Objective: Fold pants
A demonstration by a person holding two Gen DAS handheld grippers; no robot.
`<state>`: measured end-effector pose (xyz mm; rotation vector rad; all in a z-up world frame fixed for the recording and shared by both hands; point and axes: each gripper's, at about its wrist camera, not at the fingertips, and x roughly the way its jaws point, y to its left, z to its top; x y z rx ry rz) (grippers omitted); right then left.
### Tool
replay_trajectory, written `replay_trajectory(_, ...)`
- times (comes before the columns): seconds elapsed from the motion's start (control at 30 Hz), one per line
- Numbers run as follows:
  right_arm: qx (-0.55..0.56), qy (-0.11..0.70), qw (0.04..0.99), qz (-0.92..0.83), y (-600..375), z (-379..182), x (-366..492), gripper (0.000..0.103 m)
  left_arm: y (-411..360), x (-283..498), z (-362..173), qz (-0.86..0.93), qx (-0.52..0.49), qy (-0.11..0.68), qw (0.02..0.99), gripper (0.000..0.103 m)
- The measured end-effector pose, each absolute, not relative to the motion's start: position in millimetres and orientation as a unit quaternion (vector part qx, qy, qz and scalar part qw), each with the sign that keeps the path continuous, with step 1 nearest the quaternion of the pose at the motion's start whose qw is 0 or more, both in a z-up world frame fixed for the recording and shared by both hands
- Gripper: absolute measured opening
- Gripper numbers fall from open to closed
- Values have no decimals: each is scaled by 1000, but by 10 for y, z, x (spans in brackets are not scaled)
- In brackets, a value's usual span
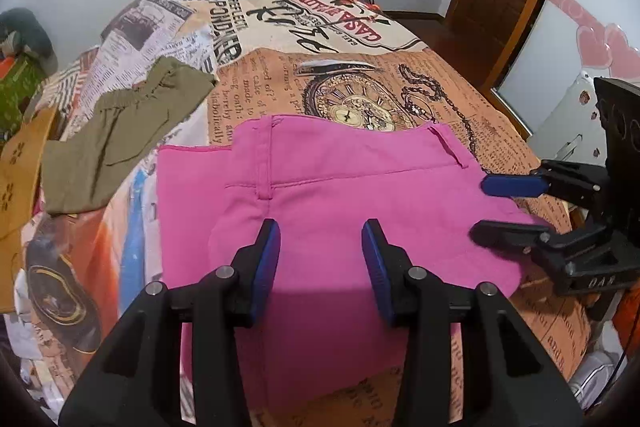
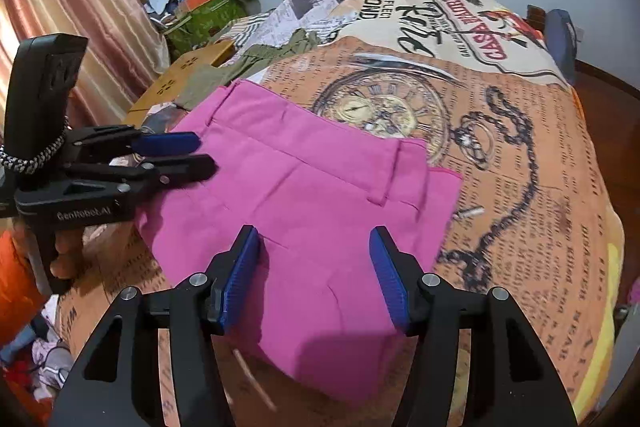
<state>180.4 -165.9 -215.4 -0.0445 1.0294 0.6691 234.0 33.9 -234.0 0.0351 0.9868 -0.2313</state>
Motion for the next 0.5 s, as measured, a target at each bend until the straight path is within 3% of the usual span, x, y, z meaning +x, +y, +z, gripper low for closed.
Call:
replay_trajectory(0.07, -20, 484, 819, 308, -1728, -2149, 1779, 55, 373, 2268, -2320, -111, 21, 468, 877, 44)
replay_trajectory(0.17, -10, 486, 823, 294, -1875, -2164, 1721, 57, 434, 2169, -2316, -95, 25, 463, 881, 54)
replay_trajectory(0.5, -24, 482, 839, 253, -2072, -2031, 1633, 57, 794, 1980, -2202, -51, 0, 462, 885, 58)
